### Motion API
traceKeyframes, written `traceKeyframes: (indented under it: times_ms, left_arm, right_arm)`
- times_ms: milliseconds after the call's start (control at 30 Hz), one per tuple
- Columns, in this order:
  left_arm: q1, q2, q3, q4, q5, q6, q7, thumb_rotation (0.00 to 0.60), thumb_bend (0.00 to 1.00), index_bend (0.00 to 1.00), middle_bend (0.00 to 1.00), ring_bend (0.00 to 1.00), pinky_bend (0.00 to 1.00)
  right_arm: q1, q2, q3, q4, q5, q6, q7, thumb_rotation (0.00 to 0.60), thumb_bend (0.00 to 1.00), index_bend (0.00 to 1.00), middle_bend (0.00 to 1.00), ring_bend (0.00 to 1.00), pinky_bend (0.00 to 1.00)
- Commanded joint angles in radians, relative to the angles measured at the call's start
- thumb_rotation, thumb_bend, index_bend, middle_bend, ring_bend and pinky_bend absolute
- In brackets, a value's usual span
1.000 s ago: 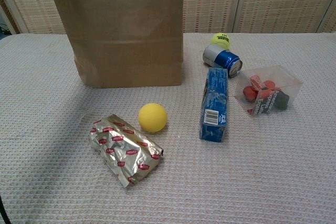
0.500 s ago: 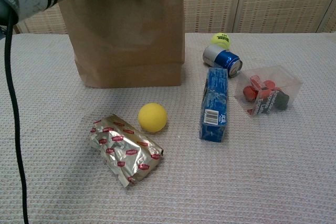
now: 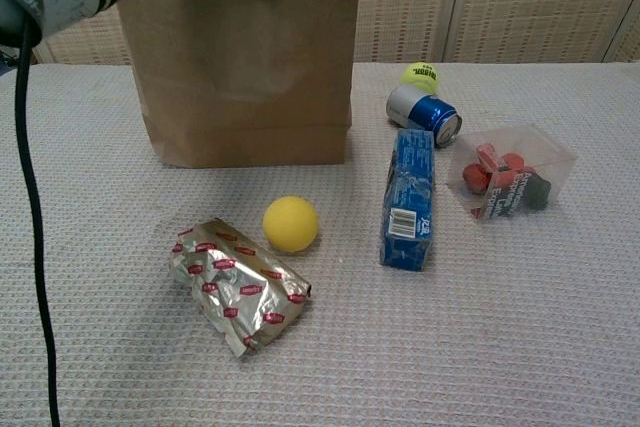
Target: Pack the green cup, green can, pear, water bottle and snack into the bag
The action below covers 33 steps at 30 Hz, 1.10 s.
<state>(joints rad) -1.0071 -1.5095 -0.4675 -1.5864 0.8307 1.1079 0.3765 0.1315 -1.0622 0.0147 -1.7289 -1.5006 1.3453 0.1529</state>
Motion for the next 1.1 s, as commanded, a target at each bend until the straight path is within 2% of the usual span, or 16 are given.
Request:
traceKeyframes:
  times_ms: [33, 167, 333, 467, 633, 833, 900, 1000, 1100]
  left_arm:
    - [-0.009, 0.016, -0.002, 0.001, 0.002, -0.002, 0.019, 0.6, 0.37, 0.0, 0.0, 0.0, 0.13]
    - [-0.04, 0.026, -0.038, 0.005, -0.048, 0.001, 0.052, 0.6, 0.38, 0.0, 0.0, 0.0, 0.13]
    - [-0.085, 0.031, -0.059, 0.015, -0.089, -0.001, 0.105, 0.6, 0.37, 0.0, 0.0, 0.0, 0.11]
    - [-0.11, 0.022, -0.06, 0.019, -0.139, -0.005, 0.136, 0.6, 0.34, 0.0, 0.0, 0.0, 0.09]
    - [-0.133, 0.016, -0.038, 0.032, -0.184, -0.009, 0.185, 0.6, 0.33, 0.0, 0.0, 0.0, 0.09]
    - [-0.182, 0.065, -0.022, -0.01, -0.37, -0.052, 0.326, 0.6, 0.33, 0.0, 0.0, 0.0, 0.07]
    - [-0.198, 0.078, -0.018, -0.014, -0.389, -0.06, 0.35, 0.6, 0.33, 0.0, 0.0, 0.0, 0.07]
    - [-0.215, 0.087, -0.017, -0.017, -0.404, -0.066, 0.356, 0.6, 0.33, 0.0, 0.0, 0.0, 0.07]
    - [-0.223, 0.081, -0.039, -0.016, -0.425, -0.061, 0.316, 0.6, 0.33, 0.0, 0.0, 0.0, 0.07]
  right_arm:
    - [0.0, -0.001, -0.001, 0.0, -0.001, 0.0, -0.004, 0.6, 0.07, 0.0, 0.0, 0.0, 0.0]
    - [-0.002, -0.003, 0.0, 0.003, -0.002, 0.005, -0.009, 0.6, 0.07, 0.0, 0.0, 0.0, 0.0]
    - [-0.002, -0.003, 0.003, 0.003, 0.004, 0.005, -0.009, 0.6, 0.07, 0.0, 0.0, 0.0, 0.0]
    - [-0.001, 0.0, 0.003, 0.002, 0.002, 0.004, -0.004, 0.6, 0.07, 0.0, 0.0, 0.0, 0.0]
    - [-0.002, 0.002, 0.003, 0.002, -0.001, 0.005, 0.004, 0.6, 0.07, 0.0, 0.0, 0.0, 0.0]
    - [-0.002, 0.003, 0.003, 0.003, -0.002, 0.006, 0.007, 0.6, 0.07, 0.0, 0.0, 0.0, 0.0]
    - [-0.002, 0.002, 0.004, 0.005, -0.001, 0.007, 0.007, 0.6, 0.07, 0.0, 0.0, 0.0, 0.0]
    - [-0.002, 0.001, 0.007, 0.005, 0.003, 0.008, 0.005, 0.6, 0.07, 0.0, 0.0, 0.0, 0.0]
    - [-0.001, 0.001, 0.007, 0.003, 0.007, 0.003, 0.006, 0.6, 0.07, 0.0, 0.0, 0.0, 0.0]
